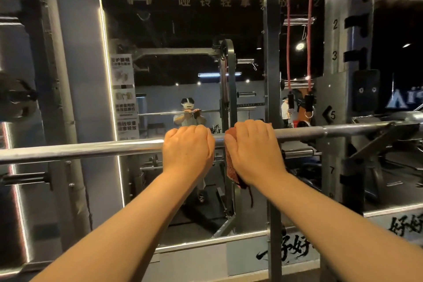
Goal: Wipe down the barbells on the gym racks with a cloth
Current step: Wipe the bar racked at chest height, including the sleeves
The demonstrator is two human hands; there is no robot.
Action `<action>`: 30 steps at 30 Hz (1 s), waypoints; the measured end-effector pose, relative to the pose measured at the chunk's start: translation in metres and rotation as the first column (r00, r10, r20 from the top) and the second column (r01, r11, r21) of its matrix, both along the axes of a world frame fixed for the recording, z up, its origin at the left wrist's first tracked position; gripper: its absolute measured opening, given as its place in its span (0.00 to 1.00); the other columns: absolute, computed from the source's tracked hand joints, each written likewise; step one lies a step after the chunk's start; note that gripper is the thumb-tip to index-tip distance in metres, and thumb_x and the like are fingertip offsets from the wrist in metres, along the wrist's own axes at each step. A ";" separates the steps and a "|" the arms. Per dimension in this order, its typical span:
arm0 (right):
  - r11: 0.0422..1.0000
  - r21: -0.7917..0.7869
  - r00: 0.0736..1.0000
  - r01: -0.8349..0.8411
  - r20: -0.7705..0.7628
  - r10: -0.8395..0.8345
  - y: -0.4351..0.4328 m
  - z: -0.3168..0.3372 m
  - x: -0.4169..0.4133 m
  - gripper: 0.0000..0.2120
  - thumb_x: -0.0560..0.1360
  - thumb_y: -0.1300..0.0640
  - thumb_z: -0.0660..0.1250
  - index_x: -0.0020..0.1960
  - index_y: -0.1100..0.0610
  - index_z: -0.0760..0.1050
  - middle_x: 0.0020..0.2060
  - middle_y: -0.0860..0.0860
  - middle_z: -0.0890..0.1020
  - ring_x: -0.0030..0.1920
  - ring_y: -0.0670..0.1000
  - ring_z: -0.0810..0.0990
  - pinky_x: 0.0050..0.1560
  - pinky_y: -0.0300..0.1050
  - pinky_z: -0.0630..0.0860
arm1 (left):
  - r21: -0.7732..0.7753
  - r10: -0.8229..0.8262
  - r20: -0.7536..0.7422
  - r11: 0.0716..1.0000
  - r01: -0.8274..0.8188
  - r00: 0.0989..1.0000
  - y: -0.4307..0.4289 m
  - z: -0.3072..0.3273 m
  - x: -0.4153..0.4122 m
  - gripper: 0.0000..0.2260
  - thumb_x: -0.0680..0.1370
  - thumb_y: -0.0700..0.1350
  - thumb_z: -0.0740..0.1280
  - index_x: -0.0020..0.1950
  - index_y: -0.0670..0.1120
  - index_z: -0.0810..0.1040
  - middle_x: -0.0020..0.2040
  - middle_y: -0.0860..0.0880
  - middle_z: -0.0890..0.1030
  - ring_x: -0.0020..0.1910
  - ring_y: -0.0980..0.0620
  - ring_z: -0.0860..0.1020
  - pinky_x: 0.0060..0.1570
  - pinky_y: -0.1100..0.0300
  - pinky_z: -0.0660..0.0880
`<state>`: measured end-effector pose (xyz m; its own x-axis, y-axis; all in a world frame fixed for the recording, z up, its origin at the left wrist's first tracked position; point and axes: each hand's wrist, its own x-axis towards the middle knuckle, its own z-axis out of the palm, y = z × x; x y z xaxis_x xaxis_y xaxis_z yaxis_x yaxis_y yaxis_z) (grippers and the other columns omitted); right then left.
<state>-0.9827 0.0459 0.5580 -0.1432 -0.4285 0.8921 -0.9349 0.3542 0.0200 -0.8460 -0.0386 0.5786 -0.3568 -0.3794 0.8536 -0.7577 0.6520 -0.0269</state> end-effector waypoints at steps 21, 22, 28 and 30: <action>0.963 0.248 0.981 0.110 -0.182 -0.065 -0.007 0.035 0.013 0.10 0.85 0.49 0.56 0.49 0.53 0.70 0.38 0.49 0.73 0.39 0.54 0.73 0.41 0.51 0.72 | 0.091 -0.034 0.070 0.995 0.028 0.997 -0.007 0.017 0.035 0.10 0.83 0.49 0.54 0.45 0.51 0.71 0.45 0.53 0.75 0.46 0.53 0.73 0.56 0.52 0.73; 0.989 0.138 0.989 0.056 -0.140 -0.036 -0.006 0.025 0.015 0.12 0.85 0.48 0.55 0.46 0.51 0.69 0.38 0.48 0.72 0.39 0.53 0.72 0.44 0.52 0.73 | 0.096 -0.013 0.064 0.995 0.006 0.998 -0.010 0.017 0.039 0.11 0.83 0.49 0.53 0.44 0.51 0.70 0.44 0.54 0.75 0.45 0.53 0.74 0.56 0.52 0.72; 0.997 -0.015 0.996 -0.073 -0.053 0.072 -0.007 -0.031 0.021 0.25 0.83 0.44 0.52 0.71 0.59 0.69 0.66 0.56 0.72 0.70 0.61 0.69 0.78 0.64 0.55 | 0.021 0.031 0.102 0.999 -0.034 0.994 -0.007 0.012 0.040 0.13 0.85 0.51 0.52 0.42 0.52 0.68 0.37 0.55 0.73 0.36 0.54 0.72 0.44 0.56 0.68; 0.997 -0.017 0.996 -0.076 -0.050 0.075 -0.005 -0.012 0.024 0.17 0.84 0.45 0.53 0.62 0.54 0.72 0.55 0.52 0.75 0.59 0.57 0.73 0.70 0.61 0.65 | 0.014 0.043 0.085 0.999 -0.045 0.995 -0.008 0.013 0.039 0.13 0.85 0.50 0.52 0.42 0.52 0.68 0.36 0.55 0.73 0.35 0.54 0.72 0.43 0.56 0.66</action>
